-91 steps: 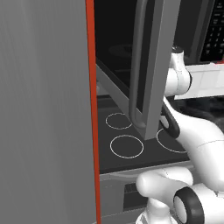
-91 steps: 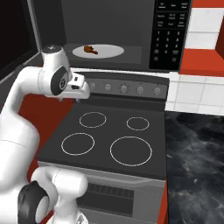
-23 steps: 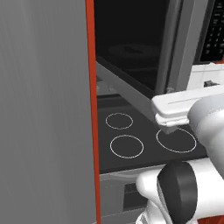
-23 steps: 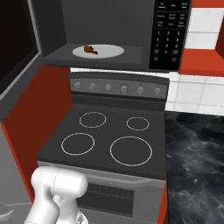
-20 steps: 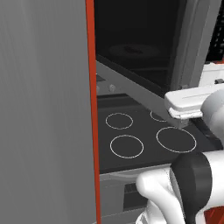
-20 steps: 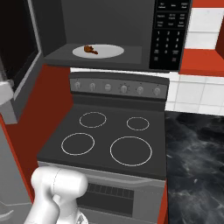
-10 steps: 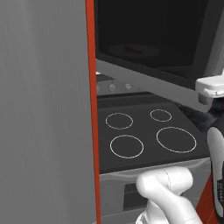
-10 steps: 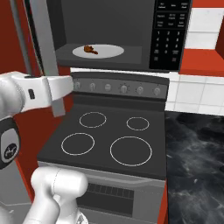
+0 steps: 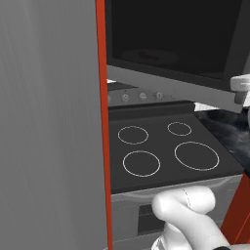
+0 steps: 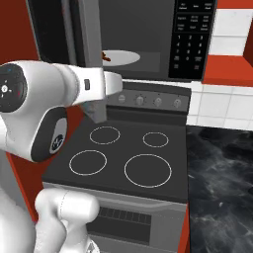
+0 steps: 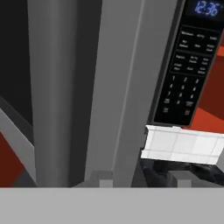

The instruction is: Close the microwave door.

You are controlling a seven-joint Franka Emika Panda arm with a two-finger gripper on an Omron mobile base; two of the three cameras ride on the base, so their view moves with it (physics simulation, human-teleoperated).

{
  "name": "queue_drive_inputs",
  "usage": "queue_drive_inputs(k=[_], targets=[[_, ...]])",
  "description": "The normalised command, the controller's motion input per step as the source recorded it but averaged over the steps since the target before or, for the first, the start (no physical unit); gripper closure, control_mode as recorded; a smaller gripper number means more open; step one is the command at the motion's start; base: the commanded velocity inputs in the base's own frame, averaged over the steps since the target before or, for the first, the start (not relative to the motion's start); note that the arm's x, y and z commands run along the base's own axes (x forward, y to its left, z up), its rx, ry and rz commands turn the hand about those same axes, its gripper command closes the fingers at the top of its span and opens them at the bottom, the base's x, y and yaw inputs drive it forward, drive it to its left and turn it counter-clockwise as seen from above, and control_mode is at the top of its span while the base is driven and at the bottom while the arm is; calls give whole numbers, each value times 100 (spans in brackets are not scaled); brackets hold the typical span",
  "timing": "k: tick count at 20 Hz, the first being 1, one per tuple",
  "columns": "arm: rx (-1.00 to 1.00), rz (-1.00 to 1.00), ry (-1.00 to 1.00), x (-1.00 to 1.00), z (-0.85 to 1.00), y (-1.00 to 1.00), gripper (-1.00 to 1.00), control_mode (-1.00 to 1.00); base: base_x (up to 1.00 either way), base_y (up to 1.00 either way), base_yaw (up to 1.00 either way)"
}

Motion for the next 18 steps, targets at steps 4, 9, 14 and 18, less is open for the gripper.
queue_drive_inputs(k=[4,9,14,18], targets=[[0,0,3,100,-44,1,-100,-100,0,0,0],[0,-2,-1,100,-43,6,-100,-100,0,0,0],[0,-5,-10,100,-60,12,-100,-100,0,0,0],[0,-5,-14,100,-68,9,-100,-100,0,0,0]])
